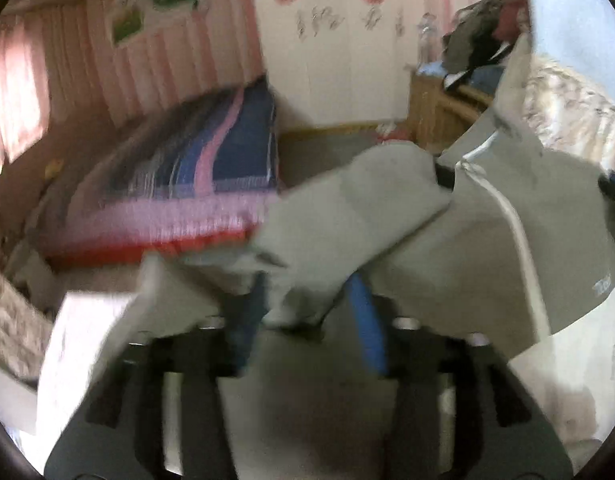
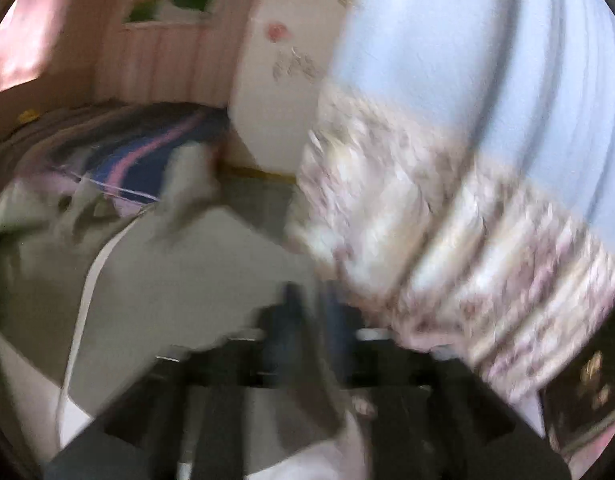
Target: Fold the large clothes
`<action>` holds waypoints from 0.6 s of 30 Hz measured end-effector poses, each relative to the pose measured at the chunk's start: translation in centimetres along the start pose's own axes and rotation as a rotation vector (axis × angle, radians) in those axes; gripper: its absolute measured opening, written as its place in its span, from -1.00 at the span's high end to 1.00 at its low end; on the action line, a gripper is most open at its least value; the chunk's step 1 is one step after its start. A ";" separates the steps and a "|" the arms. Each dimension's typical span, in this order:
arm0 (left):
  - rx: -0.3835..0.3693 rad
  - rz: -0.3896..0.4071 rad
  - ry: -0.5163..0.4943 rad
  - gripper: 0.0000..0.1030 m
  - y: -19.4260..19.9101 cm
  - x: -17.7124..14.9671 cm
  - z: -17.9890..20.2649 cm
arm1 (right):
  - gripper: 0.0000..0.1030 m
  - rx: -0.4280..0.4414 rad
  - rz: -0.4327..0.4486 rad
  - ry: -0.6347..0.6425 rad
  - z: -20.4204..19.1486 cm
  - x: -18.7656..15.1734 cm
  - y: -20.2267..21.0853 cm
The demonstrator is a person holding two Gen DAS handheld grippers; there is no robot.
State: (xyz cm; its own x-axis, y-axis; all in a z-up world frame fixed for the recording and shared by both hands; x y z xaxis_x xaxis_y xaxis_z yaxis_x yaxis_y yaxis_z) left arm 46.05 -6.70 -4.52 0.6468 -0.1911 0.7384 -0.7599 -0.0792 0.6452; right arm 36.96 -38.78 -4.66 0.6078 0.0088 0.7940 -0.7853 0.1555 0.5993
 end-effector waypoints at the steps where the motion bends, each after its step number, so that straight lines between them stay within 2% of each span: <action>1: -0.032 -0.022 0.058 -0.47 0.2 -0.6 -1.3 | -0.37 0.046 -0.032 -0.046 0.4 -0.6 -0.3; 3: -0.088 -0.032 0.136 -0.56 1.4 -1.9 -3.8 | -0.41 0.101 -0.006 -0.058 0.2 -1.2 1.8; 5: -0.095 -0.035 0.164 -0.84 3.0 -3.6 -6.3 | -0.48 0.217 -0.041 -0.022 -1.7 -2.9 4.2; 8: -0.037 -0.012 0.154 -0.86 5.2 -6.6 -9.5 | -0.57 0.381 -0.113 -0.015 -4.3 -6.5 7.4; 11: 0.043 -0.023 0.143 -0.87 6.7 -10.3 -11.9 | -0.58 0.481 -0.165 0.001 -7.6 -11.6 11.1; 14: 0.058 -0.032 0.152 -0.89 8.0 -13.0 -13.0 | -0.58 0.572 -0.189 -0.010 -10.5 -14.8 13.6; 16: 0.048 -0.045 0.168 -0.91 8.8 -14.5 -13.0 | -0.60 0.550 -0.192 0.013 -11.3 -15.8 13.7; 18: 0.033 -0.068 0.179 -0.92 9.1 -15.9 -12.9 | -0.60 0.553 -0.239 -0.001 -12.3 -17.1 12.9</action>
State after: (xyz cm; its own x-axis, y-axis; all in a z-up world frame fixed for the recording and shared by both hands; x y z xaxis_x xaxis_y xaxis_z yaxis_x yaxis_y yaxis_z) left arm 29.68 8.25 -7.81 0.6956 -0.0070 0.7184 -0.7139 -0.1184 0.6901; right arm 17.92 -24.74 -11.71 0.7751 0.0357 0.6308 -0.5721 -0.3841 0.7247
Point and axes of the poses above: each gripper's, at about its wrist camera, not at the fingertips, and y roughly against the way its jaws point, z to its right, x to its top, the point moved 7 cm from there along -y, roughly the way its jaws point, and after that the axes turned 10 degrees about x, right-handed, at the moved point
